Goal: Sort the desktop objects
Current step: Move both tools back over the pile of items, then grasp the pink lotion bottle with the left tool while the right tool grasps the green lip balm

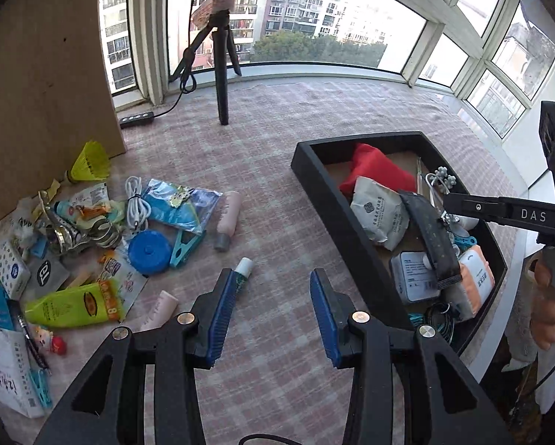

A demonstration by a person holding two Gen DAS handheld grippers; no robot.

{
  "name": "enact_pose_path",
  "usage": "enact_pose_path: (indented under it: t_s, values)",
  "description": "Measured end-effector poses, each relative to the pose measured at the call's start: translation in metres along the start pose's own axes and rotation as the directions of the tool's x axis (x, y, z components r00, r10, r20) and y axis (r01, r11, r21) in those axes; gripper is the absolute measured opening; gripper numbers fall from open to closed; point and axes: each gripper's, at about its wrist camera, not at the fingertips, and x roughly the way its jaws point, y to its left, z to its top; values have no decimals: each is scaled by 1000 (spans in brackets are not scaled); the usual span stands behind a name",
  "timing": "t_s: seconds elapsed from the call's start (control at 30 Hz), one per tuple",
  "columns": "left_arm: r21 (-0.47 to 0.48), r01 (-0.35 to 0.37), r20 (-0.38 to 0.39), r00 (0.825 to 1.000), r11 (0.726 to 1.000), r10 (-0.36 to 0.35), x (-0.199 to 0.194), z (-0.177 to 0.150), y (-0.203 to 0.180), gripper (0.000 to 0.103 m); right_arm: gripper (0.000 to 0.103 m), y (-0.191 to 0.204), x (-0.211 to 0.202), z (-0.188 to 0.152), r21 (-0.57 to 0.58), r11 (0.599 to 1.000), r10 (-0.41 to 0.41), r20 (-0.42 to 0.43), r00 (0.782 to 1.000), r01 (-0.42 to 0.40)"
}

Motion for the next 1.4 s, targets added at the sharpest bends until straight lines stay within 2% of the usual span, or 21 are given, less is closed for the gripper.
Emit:
enact_pose_path:
  t_s: [0.2,0.4,0.5,0.77,1.03,1.13,1.2,1.33,1.4]
  values:
    - [-16,-78,-19,997,997,77,3,-16,42,39,37,51,31,-7,-60,997,52,-68,996,-56]
    - [-7,-131,-81,988,991,130,21,-31,70,38,37,101,71,-22,-90,991,86,-165,983,-102]
    - [8,-139,-103,985,990,139,31,-38,76,37,37,119,95,-27,-83,989,98,-218,971,-118]
    - [61,-147,-130,980,987,154,49,-43,80,37,37,140,136,-28,-35,994,87,-286,954,-102]
    - [82,-143,-152,976,986,155,65,-39,82,37,37,155,150,-26,-57,996,42,-293,955,-61]
    - [79,-137,-159,976,987,148,70,-38,81,34,36,161,156,-28,-76,995,33,-303,953,-59]
    - [69,-131,-166,976,989,141,74,-38,81,28,33,165,159,-30,-98,994,20,-306,952,-52]
    - [54,-128,-166,977,990,135,77,-39,83,26,25,172,162,-36,-151,988,-8,-284,959,-37]
    - [49,-125,-164,978,991,132,77,-38,82,21,22,174,162,-37,-178,983,-15,-280,960,-37]
